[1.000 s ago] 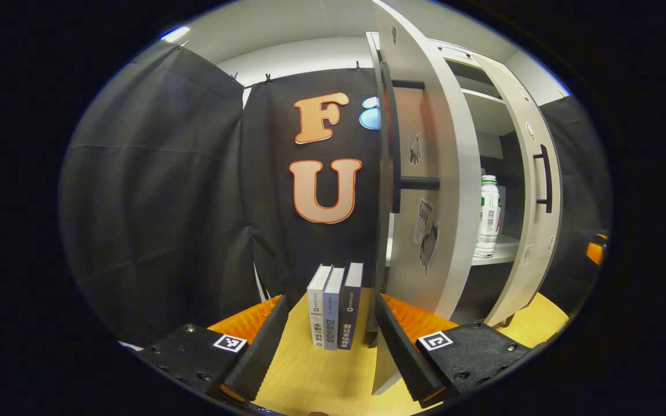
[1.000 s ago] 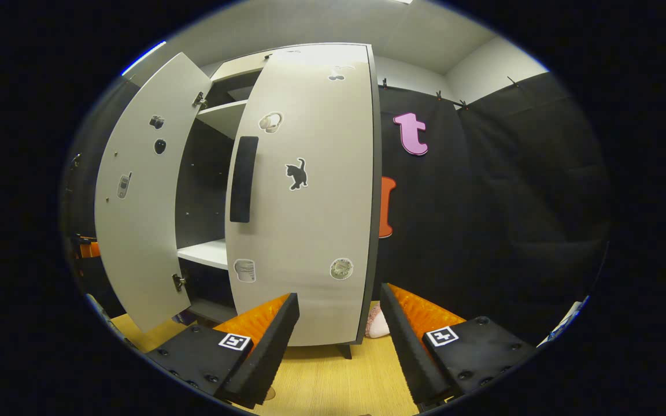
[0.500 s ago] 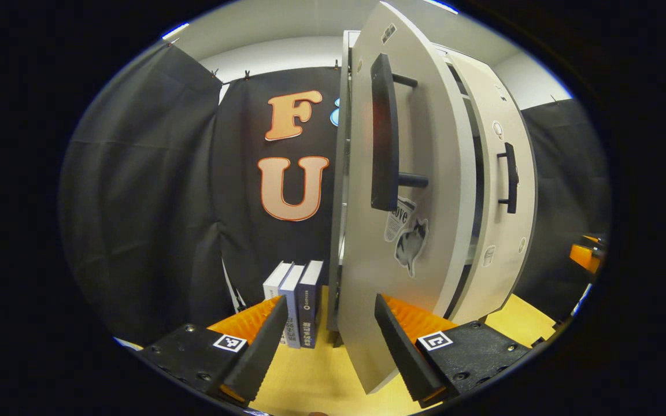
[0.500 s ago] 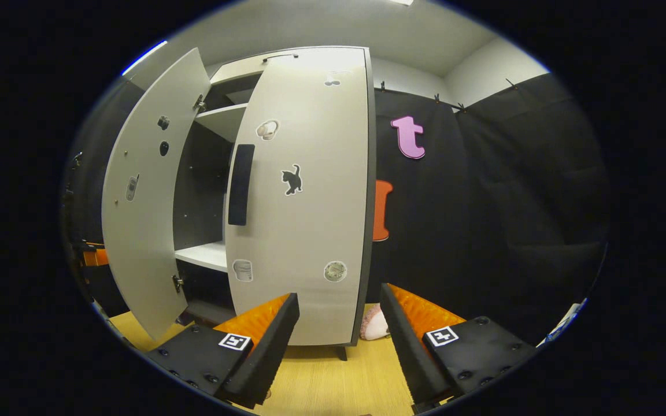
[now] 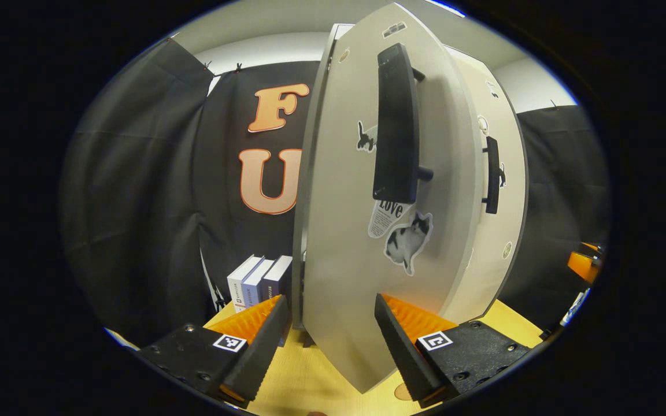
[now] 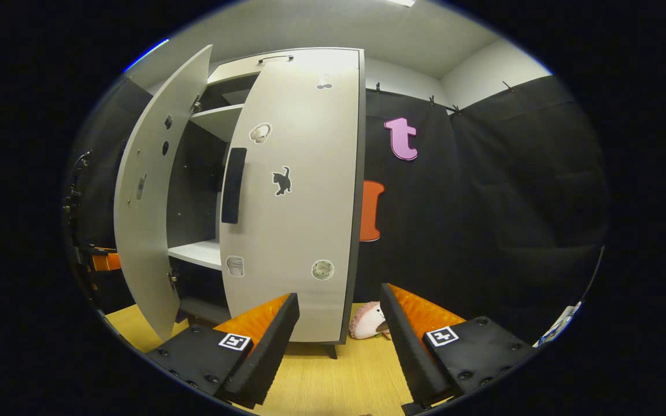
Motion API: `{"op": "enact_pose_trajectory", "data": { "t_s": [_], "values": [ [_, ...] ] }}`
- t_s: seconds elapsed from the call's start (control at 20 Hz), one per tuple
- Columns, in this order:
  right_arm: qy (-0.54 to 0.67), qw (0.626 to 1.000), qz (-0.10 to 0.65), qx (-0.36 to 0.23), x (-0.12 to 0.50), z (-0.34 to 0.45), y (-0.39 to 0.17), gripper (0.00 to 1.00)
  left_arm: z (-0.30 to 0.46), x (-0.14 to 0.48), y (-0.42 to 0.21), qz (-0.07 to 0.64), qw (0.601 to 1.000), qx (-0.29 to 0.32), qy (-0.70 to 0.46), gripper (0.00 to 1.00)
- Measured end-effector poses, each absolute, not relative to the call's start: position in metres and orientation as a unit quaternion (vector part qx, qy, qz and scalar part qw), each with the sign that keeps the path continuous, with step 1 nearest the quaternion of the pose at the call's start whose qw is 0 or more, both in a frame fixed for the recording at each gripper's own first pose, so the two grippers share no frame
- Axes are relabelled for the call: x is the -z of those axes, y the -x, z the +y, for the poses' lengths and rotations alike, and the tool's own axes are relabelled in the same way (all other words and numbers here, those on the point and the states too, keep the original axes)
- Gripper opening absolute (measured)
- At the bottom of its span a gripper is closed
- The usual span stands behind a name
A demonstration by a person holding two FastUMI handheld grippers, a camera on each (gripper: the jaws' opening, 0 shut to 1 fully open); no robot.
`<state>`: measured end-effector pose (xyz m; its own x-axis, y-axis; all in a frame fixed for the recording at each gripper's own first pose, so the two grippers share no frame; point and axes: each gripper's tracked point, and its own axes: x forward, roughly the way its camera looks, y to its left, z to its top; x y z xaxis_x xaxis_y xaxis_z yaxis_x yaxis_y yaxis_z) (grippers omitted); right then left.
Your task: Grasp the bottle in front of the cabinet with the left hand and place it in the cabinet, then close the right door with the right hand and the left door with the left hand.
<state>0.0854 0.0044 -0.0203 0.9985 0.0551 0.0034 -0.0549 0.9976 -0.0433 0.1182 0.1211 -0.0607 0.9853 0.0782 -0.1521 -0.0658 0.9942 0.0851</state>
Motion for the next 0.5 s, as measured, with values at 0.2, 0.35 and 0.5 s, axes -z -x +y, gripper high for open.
{"op": "enact_pose_trajectory", "data": {
  "t_s": [0.2, 0.35, 0.5],
  "values": [
    [0.025, 0.999, 0.0, -0.025, 0.024, 0.0, -0.086, 0.94, 0.105, 0.065, -0.136, 0.076, 0.996, -0.027, -0.036, 0.93],
    [0.026, 0.999, 0.003, -0.018, 0.027, -0.007, -0.084, 0.94, 0.081, 0.067, -0.155, 0.073, 0.997, -0.009, -0.032, 0.93],
    [0.031, 0.999, 0.002, -0.008, 0.026, -0.019, -0.08, 0.94, 0.068, 0.071, -0.178, 0.072, 0.996, -0.012, -0.042, 0.94]
  ]
}}
